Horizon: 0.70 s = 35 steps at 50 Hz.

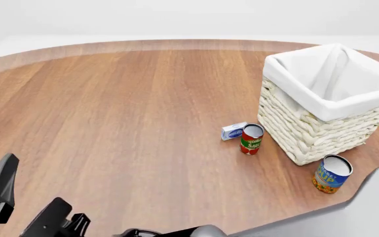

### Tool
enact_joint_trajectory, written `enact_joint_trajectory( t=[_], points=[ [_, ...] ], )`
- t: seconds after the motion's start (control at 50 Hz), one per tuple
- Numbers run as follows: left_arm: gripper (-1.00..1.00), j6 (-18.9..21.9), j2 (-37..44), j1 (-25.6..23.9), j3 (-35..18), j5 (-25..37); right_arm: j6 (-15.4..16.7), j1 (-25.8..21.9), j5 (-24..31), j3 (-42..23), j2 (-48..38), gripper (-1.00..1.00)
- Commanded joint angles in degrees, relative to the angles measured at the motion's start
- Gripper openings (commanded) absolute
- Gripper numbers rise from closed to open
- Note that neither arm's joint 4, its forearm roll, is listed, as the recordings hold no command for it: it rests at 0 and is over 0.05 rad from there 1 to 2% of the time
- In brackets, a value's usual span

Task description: Pick up the ketchup, and put it in the basket.

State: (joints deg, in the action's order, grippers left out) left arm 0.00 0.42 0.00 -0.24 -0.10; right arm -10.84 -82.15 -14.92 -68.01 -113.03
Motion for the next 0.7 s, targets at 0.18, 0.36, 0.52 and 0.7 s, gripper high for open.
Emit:
enact_joint_trajectory(
  t=[0.18, 0.36, 0.52, 0.7],
  points=[
    [1.0, 0.0, 0.0, 0.0, 0.0, 0.0, -0.44, 0.84, 0.9, -2.74, -2.79, 1.0],
    [1.0, 0.0, 0.0, 0.0, 0.0, 0.0, -0.52, 1.65, 1.87, -4.51, -4.54, 1.0],
    [1.0, 0.0, 0.0, 0.0, 0.0, 0.0, -0.6, 1.56, 2.17, -5.4, -5.78, 1.0],
    [1.0, 0.0, 0.0, 0.0, 0.0, 0.0, -0.58, 1.61, 2.48, -5.85, -6.66, 1.0]
  ],
)
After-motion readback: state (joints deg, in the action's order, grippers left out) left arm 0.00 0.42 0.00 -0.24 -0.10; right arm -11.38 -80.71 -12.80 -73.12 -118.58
